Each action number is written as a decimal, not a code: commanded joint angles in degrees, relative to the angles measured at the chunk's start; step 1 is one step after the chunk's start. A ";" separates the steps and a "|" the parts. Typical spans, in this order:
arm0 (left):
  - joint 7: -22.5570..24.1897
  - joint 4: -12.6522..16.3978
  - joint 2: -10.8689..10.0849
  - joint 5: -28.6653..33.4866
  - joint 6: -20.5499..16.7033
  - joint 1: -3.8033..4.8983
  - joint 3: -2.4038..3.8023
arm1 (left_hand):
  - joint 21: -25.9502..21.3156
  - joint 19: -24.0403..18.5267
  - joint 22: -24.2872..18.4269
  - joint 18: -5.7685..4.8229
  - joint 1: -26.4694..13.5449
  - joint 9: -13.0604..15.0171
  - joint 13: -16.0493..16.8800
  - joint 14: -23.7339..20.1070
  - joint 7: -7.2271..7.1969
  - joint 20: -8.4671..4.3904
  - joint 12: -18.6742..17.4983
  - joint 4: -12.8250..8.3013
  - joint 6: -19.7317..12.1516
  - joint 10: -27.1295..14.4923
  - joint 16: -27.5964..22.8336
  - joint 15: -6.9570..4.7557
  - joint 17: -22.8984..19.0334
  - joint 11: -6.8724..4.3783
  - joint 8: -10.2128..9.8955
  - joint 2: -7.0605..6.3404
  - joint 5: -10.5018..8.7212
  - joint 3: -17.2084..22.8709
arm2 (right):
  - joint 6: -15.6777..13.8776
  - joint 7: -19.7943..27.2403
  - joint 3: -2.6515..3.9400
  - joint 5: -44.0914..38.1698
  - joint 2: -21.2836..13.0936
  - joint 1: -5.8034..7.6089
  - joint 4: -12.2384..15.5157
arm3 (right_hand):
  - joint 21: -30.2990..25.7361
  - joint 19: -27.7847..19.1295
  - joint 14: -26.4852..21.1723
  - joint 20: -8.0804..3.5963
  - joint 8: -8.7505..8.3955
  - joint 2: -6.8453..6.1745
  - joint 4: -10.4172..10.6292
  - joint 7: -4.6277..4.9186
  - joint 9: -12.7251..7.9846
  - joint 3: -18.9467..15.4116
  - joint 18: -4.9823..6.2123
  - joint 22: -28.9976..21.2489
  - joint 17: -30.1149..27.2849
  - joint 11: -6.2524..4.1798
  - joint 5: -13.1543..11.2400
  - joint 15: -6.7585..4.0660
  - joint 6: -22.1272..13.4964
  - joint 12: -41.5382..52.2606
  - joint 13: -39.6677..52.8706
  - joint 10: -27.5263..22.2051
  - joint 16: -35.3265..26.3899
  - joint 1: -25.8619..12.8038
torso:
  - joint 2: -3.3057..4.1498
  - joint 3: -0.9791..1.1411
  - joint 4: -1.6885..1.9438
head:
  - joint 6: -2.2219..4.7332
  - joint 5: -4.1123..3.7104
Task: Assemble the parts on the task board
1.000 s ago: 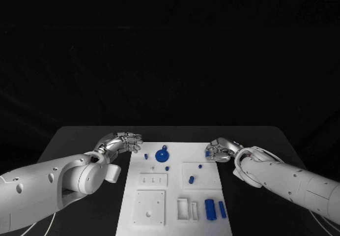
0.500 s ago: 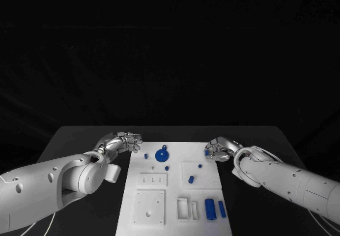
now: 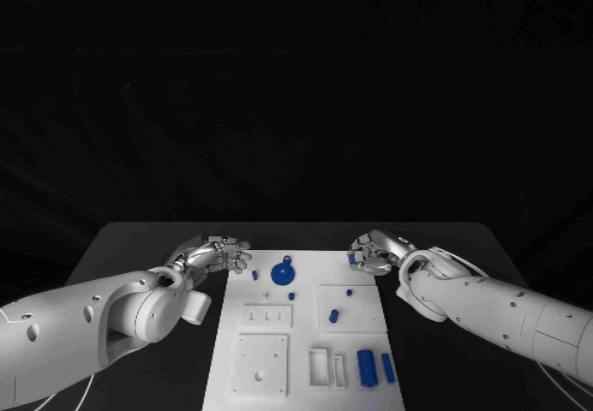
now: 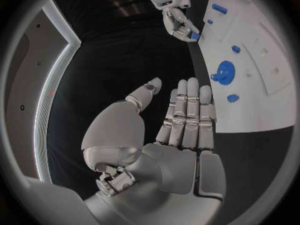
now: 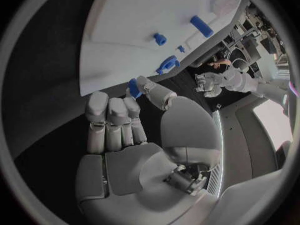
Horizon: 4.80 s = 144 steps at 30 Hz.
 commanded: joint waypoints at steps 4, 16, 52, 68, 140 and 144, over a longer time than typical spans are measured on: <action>-8.77 -0.19 0.73 -6.60 3.57 0.82 0.08 | 2.21 2.54 0.30 1.46 -3.15 0.05 1.45 3.23 -0.63 -1.75 2.36 2.05 2.14 4.06 3.10 -1.81 1.48 -2.07 -0.09 -0.77 -4.12 -0.79 | -0.47 -7.17 -0.02 -7.93 -0.16 1.27 4.59 | 0.39 0.44 0.06 -0.40 1.06 -0.03 -0.10 1.38 1.56 0.41 5.71 0.75 0.10 -0.12 -0.18 -0.50 3.57 0.54 0.26 0.75 -0.29 -0.39 | -0.54 0.02 -0.07 | 0.17 0.40; -17.19 -0.71 3.07 -11.23 2.75 1.85 0.08 | 8.39 7.93 2.30 2.11 -5.12 -0.29 6.20 8.42 -1.90 -5.22 8.87 4.37 2.62 10.78 12.79 -6.17 6.00 -4.70 -1.96 -2.93 -5.87 -1.70 | 1.88 -13.88 -0.02 -14.16 1.58 2.41 12.93 | 0.40 0.60 0.16 -0.49 1.16 -0.14 -0.30 1.30 1.70 0.60 5.70 0.71 0.12 -0.20 0.02 -0.56 3.81 0.86 0.51 1.26 -0.30 -0.30 | -2.20 0.06 -0.35 | -0.41 1.48; -23.54 -1.33 7.07 -16.90 4.16 2.05 -0.13 | 10.41 6.16 1.94 1.18 -7.98 -0.72 11.21 5.45 -1.58 -6.66 14.10 9.67 2.47 6.05 16.86 -6.43 5.88 -4.48 -3.82 -3.75 -6.15 -1.39 | 1.76 -15.43 -1.10 -17.20 7.84 2.36 17.20 | 0.33 0.82 0.29 -0.48 1.17 -0.13 -0.72 1.23 1.89 1.22 5.71 0.63 0.09 -0.27 0.48 -0.63 4.05 0.89 0.56 1.63 -0.40 -0.20 | -3.03 -0.04 -0.28 | -1.00 2.30; -23.54 -1.02 7.10 -16.58 4.62 2.05 -0.13 | 10.86 5.88 1.56 1.03 -6.70 -0.81 11.77 5.34 -1.68 -6.72 14.61 7.44 3.08 5.66 17.39 -6.47 5.18 -4.57 -3.91 -0.96 -6.07 -1.99 | 2.26 -15.06 -1.54 -16.92 8.59 2.20 17.02 | 0.31 0.84 0.30 -0.47 1.15 -0.13 -0.76 1.23 1.92 1.29 5.70 0.61 0.08 -0.27 0.51 -0.63 4.06 0.90 0.58 1.68 -0.43 -0.28 | -2.99 -0.08 -0.26 | -1.16 2.24; -25.18 -1.33 7.20 -18.58 4.30 2.02 -0.18 | 16.41 5.51 -1.30 -0.28 -4.26 2.95 14.90 8.35 -5.30 -9.13 19.10 -2.17 13.93 9.93 27.85 -9.80 2.80 -7.91 -0.67 7.15 -1.97 0.45 | 2.79 -15.01 -1.69 -16.34 8.79 1.63 16.39 | 0.22 0.96 0.35 -0.46 1.08 0.03 -0.99 1.21 2.05 1.61 5.70 0.56 0.07 -0.29 0.62 -0.65 4.12 1.05 0.81 1.96 -0.52 -0.55 | -2.91 -0.02 -0.38 | -1.71 2.12; -25.33 -1.43 7.16 -18.58 3.79 2.02 -0.18 | 17.04 5.72 -1.37 -0.33 -4.27 3.33 15.21 8.76 -5.53 -9.50 19.72 -2.18 14.41 10.43 28.98 -10.25 2.73 -8.17 -0.63 6.91 -1.99 0.34 | 2.86 -15.00 -1.69 -16.34 8.76 1.63 16.39 | 0.21 0.96 0.35 -0.46 1.07 0.04 -1.02 1.21 2.06 1.63 5.70 0.55 0.07 -0.29 0.62 -0.66 4.13 1.04 0.81 1.96 -0.53 -0.56 | -2.92 -0.05 -0.34 | -1.73 2.04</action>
